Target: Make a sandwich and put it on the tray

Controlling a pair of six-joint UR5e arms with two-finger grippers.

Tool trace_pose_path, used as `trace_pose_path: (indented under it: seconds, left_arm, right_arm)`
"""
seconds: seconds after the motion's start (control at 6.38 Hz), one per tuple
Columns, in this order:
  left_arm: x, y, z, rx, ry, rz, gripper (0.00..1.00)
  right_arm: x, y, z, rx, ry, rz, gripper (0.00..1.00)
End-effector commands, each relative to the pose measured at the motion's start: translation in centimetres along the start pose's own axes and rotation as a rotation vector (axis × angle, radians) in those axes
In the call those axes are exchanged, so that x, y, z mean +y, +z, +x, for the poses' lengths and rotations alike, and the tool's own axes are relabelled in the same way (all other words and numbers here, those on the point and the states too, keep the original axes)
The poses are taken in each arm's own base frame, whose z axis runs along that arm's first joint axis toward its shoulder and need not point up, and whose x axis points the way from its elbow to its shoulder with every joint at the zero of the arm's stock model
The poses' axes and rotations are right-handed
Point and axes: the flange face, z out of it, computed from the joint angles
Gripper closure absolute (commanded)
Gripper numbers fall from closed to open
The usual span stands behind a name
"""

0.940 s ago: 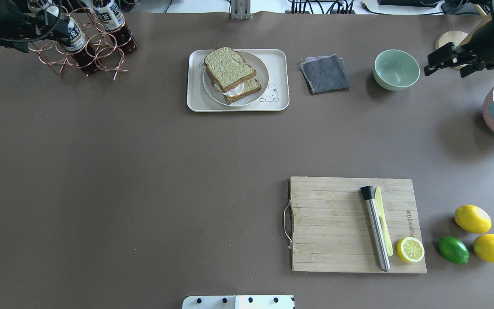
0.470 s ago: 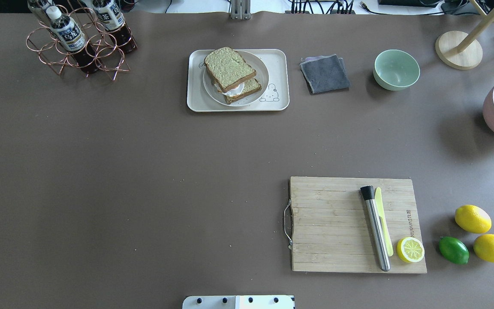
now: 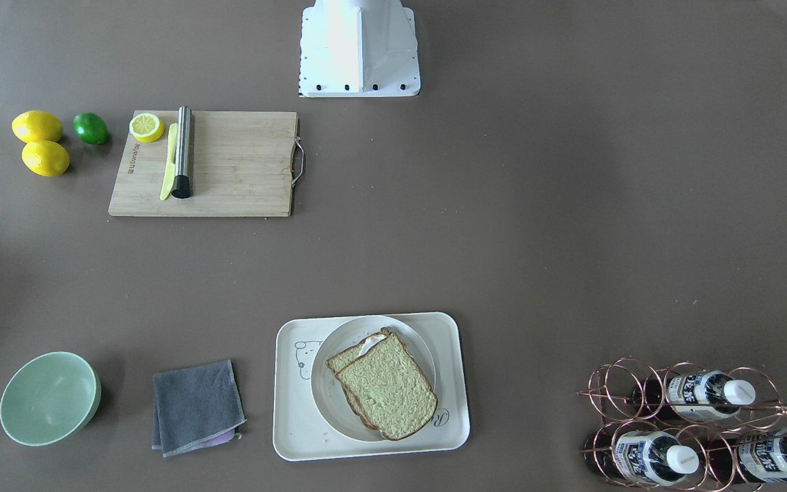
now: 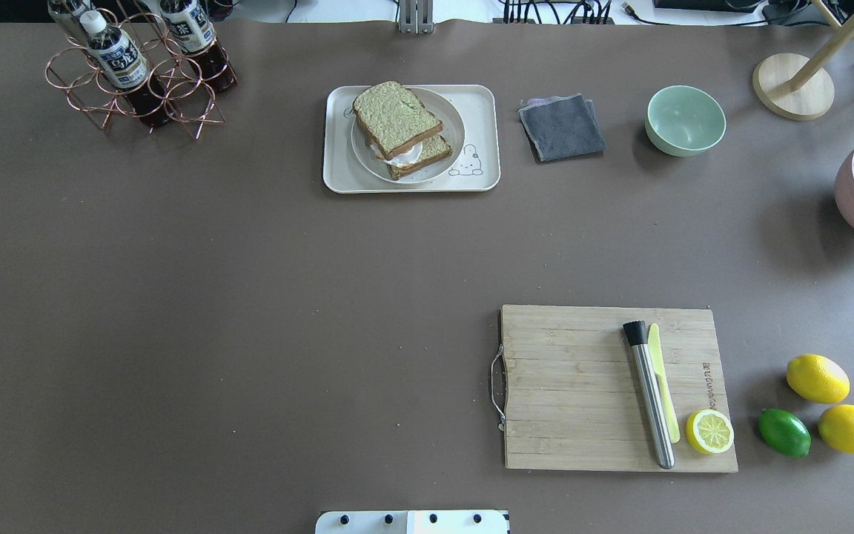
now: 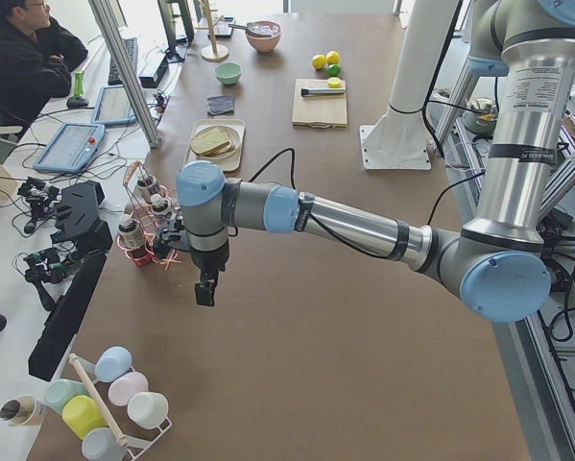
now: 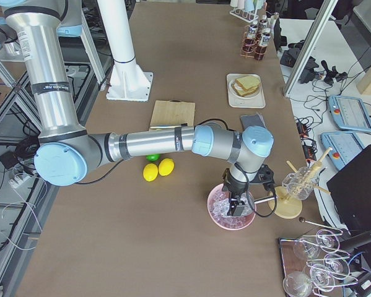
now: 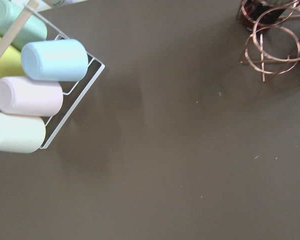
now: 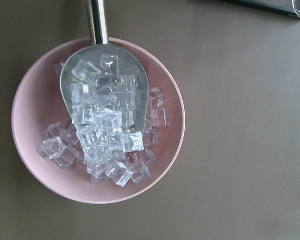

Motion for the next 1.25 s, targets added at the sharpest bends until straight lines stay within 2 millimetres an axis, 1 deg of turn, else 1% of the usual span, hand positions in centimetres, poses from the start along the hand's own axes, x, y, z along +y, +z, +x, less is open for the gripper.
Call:
trace_pose_path:
  seconds: [0.0, 0.16, 0.31, 0.63, 0.78, 1.1]
  left_arm:
    - [5.3, 3.8, -2.7, 0.094, -0.045, -0.039, 0.02]
    - [6.7, 4.8, -3.5, 0.099, -0.034, -0.023, 0.02]
    - [6.9, 5.5, -4.1, 0.098, -0.039, -0.033, 0.02]
    - [6.8, 5.4, -4.0, 0.098, -0.038, -0.031, 0.02]
    - [6.6, 5.3, -3.9, 0.098, -0.036, -0.029, 0.02]
    - [6.3, 5.1, -3.8, 0.098, -0.035, -0.025, 0.02]
  right_arm:
    - [5.6, 2.3, 4.1, -0.040, 0.082, -0.002, 0.00]
    - [8.5, 3.5, 4.9, -0.059, 0.081, 0.042, 0.00]
    - [9.1, 3.4, 5.1, -0.098, 0.092, 0.061, 0.00]
    - [8.7, 3.0, 5.0, -0.095, 0.098, 0.067, 0.00]
    - [8.1, 2.5, 4.8, -0.095, 0.098, 0.073, 0.00]
    - [7.7, 2.0, 4.3, -0.126, 0.129, 0.091, 0.00]
